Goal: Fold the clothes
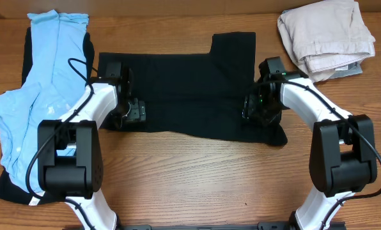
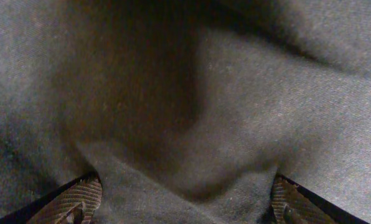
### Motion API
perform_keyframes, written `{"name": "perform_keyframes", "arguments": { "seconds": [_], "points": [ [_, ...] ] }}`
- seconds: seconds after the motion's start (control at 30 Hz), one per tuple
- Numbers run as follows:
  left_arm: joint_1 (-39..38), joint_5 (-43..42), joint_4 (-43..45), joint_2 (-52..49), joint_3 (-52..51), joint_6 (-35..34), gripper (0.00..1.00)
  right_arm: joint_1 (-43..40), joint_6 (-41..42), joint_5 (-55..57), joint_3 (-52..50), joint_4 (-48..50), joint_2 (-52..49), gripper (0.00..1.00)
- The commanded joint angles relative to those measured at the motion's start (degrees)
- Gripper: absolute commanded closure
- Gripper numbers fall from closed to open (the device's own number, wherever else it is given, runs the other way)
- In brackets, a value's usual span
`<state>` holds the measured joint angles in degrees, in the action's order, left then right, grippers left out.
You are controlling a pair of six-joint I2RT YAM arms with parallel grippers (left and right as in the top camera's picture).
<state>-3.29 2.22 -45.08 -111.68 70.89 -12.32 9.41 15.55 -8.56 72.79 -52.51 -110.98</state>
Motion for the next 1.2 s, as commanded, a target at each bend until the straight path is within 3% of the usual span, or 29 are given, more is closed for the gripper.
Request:
{"name": "perform_keyframes", "arguments": {
  "seconds": [0.0,0.17,0.43,0.67,0.97,1.17],
  "points": [
    [-0.17,-0.09,-1.05,-1.49,-4.26,-1.20,0.07,-0.15,3.02,0.96,-3.58,-0.57,-0.26,0.28],
    [-0.17,-1.42,-3.19,-1.49,-7.06,0.37,0.04,-0.22,7.15,0.98,-7.08,-1.09,-0.26,0.24],
    [-0.15,-2.25,-5.68,-1.49,-11.96,0.33,0.03,-4.52,7.21,0.96,-8.90,-7.34,-0.26,0.23],
    [-0.17,-5.60,-15.08,-1.49,-12.72,0.98,0.02,-8.41,6.64,0.98,-8.90,-13.90,1.25,0.22],
    [-0.15,-6.58,-18.56,-1.40,-11.08,-0.61,0.00,-8.41,5.18,0.98,-8.31,-18.62,13.55,0.19],
    [-0.17,-5.03,-26.91,1.81,-0.72,-0.98,0.00,-8.35,-0.61,0.94,-0.22,-23.50,21.66,0.22]
  ]
}}
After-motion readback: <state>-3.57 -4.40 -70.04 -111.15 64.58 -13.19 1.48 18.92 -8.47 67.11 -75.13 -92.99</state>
